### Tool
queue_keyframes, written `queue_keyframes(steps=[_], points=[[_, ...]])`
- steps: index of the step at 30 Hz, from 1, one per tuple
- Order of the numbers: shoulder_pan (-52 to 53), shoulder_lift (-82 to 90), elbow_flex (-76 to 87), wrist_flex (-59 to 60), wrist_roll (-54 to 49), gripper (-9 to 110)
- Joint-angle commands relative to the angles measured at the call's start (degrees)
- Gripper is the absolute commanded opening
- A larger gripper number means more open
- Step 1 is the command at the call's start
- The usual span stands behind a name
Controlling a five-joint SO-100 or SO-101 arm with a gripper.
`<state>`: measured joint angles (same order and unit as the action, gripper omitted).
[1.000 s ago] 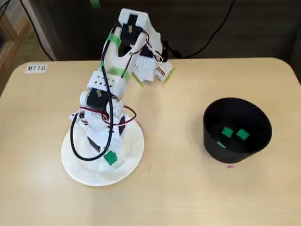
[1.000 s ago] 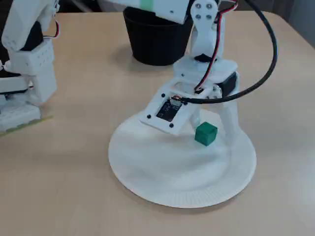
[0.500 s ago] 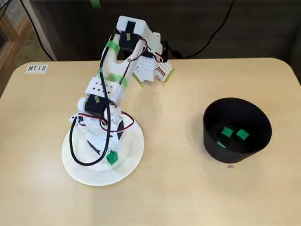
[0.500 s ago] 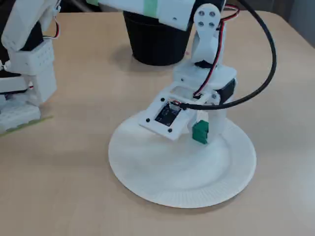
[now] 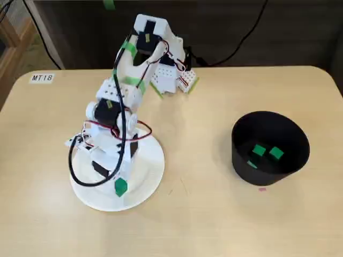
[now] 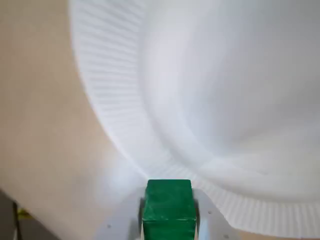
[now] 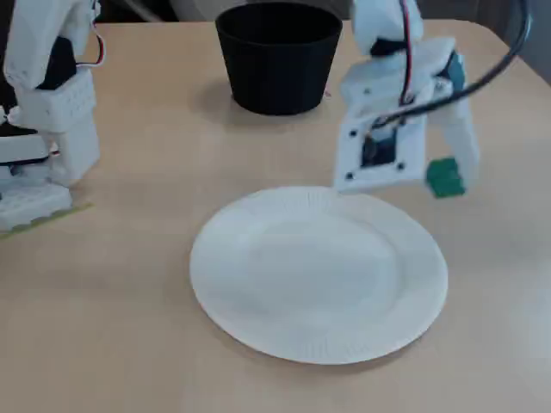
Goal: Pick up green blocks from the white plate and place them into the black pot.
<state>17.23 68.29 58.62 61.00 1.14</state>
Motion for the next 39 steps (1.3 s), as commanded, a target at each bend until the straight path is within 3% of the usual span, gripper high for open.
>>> queue_keyframes(steps=[1,5,13,22,34,39], points=[[-6.24,12.83,1.76,-6.68,-6.5,-2],[-13.01,35.51,26.46,-22.59,-4.31,-2],[-31.46,59.85,46.05,-23.99,-1.49,-2],[-50.89,61.0,62.75,-33.75,-0.44,-2],[-56.69,50.71,63.81,-35.16,-0.35,-2],[-57.04,49.83,63.9,-34.54,-1.58,29]])
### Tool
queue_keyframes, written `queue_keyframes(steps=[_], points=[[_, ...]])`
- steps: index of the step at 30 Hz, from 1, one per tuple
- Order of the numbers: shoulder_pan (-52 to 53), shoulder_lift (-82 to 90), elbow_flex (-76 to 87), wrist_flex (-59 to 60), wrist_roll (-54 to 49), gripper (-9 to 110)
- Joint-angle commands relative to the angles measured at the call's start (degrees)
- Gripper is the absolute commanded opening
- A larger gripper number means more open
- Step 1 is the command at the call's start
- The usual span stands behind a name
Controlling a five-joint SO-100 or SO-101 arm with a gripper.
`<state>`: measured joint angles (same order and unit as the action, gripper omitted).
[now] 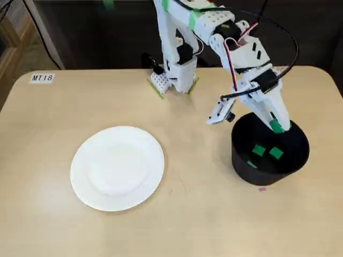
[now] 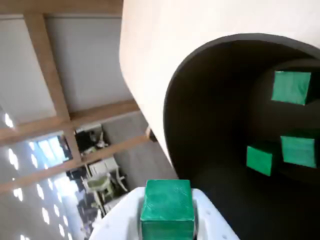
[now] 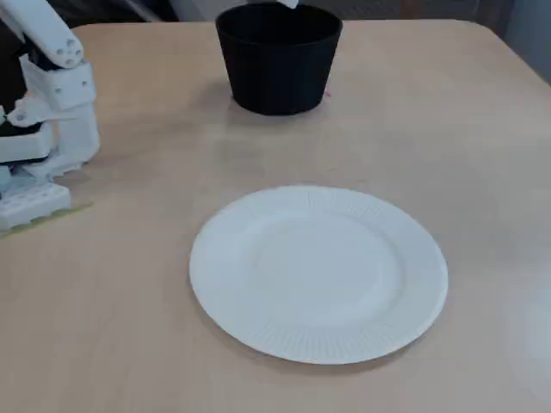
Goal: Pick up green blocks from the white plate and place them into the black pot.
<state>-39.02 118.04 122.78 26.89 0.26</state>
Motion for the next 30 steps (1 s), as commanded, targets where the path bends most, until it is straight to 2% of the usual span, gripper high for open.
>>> queue_keyframes(steps=[1,3,7,9,11,15,22,25,30], points=[[-0.79,0.18,-0.26,-0.26,-0.79,34],[-0.44,0.88,-0.26,0.26,-0.88,41],[0.7,3.96,-0.26,2.29,-0.97,41],[1.58,6.42,-0.35,3.43,-1.05,23],[2.99,9.67,-1.05,5.8,-1.23,-2],[8.96,18.11,-5.36,13.89,-1.32,-2],[24.96,22.24,-22.06,37.44,-2.29,-2],[31.64,28.13,-16.35,41.92,-3.34,-2],[35.33,35.86,-4.75,42.63,-7.38,-2]])
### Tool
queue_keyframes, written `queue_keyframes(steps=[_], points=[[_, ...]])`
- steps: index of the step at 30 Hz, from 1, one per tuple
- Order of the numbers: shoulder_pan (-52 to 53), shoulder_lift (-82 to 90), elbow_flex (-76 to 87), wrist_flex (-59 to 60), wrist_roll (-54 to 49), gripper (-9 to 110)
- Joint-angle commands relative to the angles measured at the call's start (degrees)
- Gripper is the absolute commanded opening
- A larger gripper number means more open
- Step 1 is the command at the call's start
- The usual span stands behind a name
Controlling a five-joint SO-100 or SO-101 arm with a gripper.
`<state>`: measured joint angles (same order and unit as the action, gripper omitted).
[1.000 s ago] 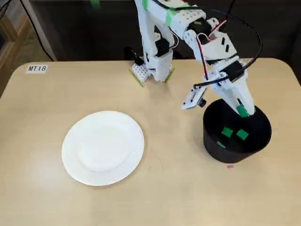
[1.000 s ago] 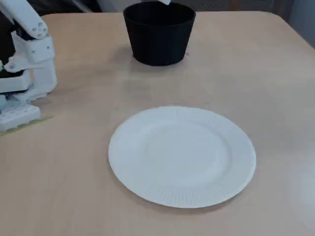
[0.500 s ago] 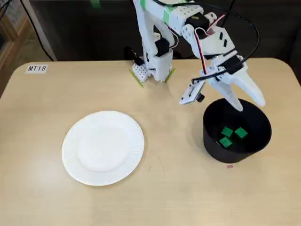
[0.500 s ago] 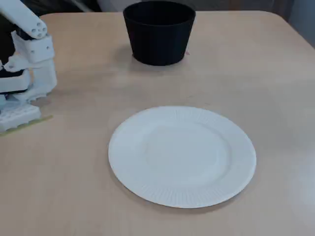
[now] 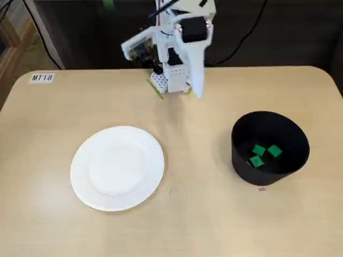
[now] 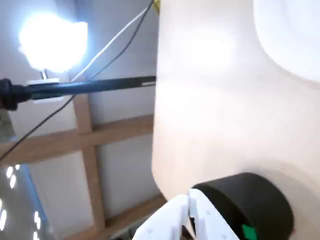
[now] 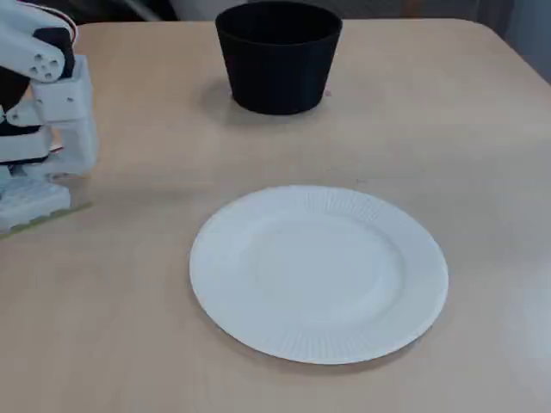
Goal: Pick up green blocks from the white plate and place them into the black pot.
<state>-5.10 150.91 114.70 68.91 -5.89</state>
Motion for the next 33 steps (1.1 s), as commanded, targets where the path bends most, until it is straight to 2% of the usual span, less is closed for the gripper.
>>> queue_keyframes(steps=[1,10,14,25,33], points=[[1.58,4.39,5.89,0.09,-1.23,-2],[0.09,22.15,33.66,-8.26,0.44,-2],[0.53,35.51,45.62,-7.82,1.76,-2],[-0.26,35.42,56.07,-8.79,1.85,-2],[0.26,35.42,56.34,-9.05,2.9,-2]])
